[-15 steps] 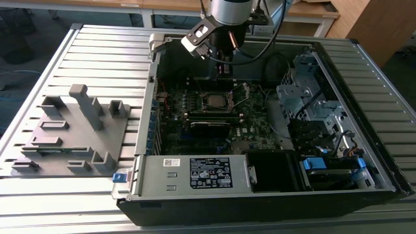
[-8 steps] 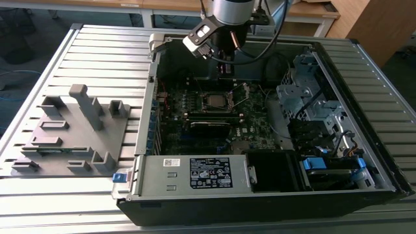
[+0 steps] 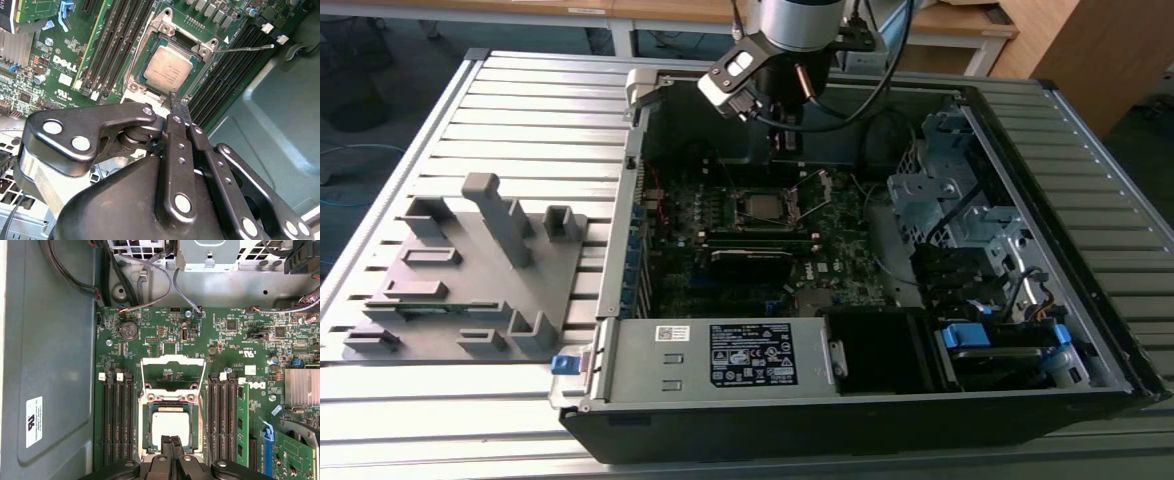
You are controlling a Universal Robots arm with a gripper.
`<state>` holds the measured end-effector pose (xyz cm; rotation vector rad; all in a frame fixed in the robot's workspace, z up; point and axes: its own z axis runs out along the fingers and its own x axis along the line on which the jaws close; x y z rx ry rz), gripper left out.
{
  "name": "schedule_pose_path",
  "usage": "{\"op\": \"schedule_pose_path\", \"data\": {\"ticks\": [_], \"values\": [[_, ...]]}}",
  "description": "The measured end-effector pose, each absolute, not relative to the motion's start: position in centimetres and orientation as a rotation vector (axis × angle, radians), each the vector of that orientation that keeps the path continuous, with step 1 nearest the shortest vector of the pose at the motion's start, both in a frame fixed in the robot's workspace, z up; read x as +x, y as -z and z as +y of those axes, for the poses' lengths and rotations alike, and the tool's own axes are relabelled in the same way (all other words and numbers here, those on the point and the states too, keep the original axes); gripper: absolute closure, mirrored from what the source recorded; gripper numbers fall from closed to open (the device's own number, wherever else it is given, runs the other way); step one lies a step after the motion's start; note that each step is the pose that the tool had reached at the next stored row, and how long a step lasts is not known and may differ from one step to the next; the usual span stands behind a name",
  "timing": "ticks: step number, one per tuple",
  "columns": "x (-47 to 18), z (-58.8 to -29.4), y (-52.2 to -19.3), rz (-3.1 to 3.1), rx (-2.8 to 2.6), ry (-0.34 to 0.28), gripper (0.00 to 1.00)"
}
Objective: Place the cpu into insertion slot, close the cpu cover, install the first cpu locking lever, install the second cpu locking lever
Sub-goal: 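Close the cpu cover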
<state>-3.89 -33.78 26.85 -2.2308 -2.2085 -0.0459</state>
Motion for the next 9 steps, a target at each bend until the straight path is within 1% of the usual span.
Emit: {"op": "schedule_pose_path", "data": {"ticks": [9], "values": [[-3.64, -33.67, -26.84, -2.209, -2.231, 0.046, 0.9]]}}
